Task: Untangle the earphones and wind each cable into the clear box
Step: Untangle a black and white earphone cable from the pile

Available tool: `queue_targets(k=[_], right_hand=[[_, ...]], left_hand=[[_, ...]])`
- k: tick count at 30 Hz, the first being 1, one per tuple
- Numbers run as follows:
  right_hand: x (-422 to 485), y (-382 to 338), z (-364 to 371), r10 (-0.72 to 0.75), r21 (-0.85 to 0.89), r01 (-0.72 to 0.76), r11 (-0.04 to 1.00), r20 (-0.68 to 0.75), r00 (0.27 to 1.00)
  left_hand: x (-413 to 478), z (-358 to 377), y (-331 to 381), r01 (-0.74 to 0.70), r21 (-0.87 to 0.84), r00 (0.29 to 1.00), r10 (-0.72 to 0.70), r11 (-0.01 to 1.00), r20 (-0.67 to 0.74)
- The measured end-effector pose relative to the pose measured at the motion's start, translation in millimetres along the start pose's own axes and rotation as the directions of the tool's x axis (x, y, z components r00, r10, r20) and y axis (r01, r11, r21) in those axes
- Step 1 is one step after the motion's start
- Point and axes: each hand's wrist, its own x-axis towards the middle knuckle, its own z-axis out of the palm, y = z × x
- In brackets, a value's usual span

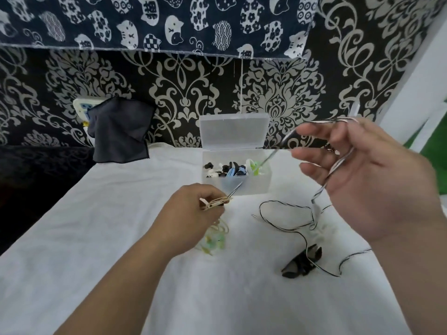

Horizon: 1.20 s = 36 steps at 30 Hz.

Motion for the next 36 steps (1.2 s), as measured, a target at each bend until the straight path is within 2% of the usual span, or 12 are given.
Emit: queue_targets(k=[3,6,8,10,11,12,14,16,18,23,31,36], right_hand=[[2,-5,-10,0.054,0.029,-0.05,0.998,-0.127,0.99],[9,2,-30,0.057,-0.324,-0.209,0.923,-0.422,0.905],[12,13,-49,-0.044,-0.676,-0.375,0.635,-0.516,0.856],[8,23,-50,-0.057,-0.847,-0.418,0.329,-0.46,0.886],[5,27,-49,-0.042,-0.887,-0.381,0.261,-0.405,0.913],[4,30,-46,-0.022,-0.908,-0.31,0.281,-0.329,0.944],[1,35,-30,0.061,-0.881,-0.129,0.455,-0.114,0.992],[-3,44,-13,0.217,-0.818,-0.038,0.574,0.107,0.97],[-6,56,-1,0.353,-0.794,-0.072,0.604,0.185,0.917],[-5,64,4,0.346,-0.772,-0.16,0.615,0.082,0.935],[-2,61,-2,0.372,-0.723,-0.285,0.63,-0.042,0.927],[-1,60,-6,0.36,-0.682,-0.333,0.651,-0.11,0.927]], left_hand=[[1,-2,-1,0.009,-0.038,1.0,-0.01,0.999,-0.028],[1,-6,2,0.003,-0.15,0.999,-0.008,0.989,-0.033],[0,-7,4,-0.01,-0.201,1.0,0.006,0.98,-0.016],[-2,-7,6,-0.029,-0.212,0.999,0.031,0.977,0.007],[-2,-7,7,-0.037,-0.21,0.999,0.043,0.977,0.026],[-2,-6,8,-0.04,-0.199,0.998,0.051,0.979,0.049],[-2,-4,8,-0.05,-0.168,0.992,0.068,0.985,0.102],[-3,-2,9,-0.045,-0.168,0.982,0.075,0.985,0.174],[-3,-1,9,-0.043,-0.185,0.963,0.09,0.982,0.255],[-4,-3,7,-0.053,-0.191,0.964,0.1,0.98,0.245],[-3,-6,10,0.027,-0.281,1.0,-0.025,0.959,0.011],[0,-8,14,0.154,-0.6,0.974,-0.224,0.785,-0.042]])
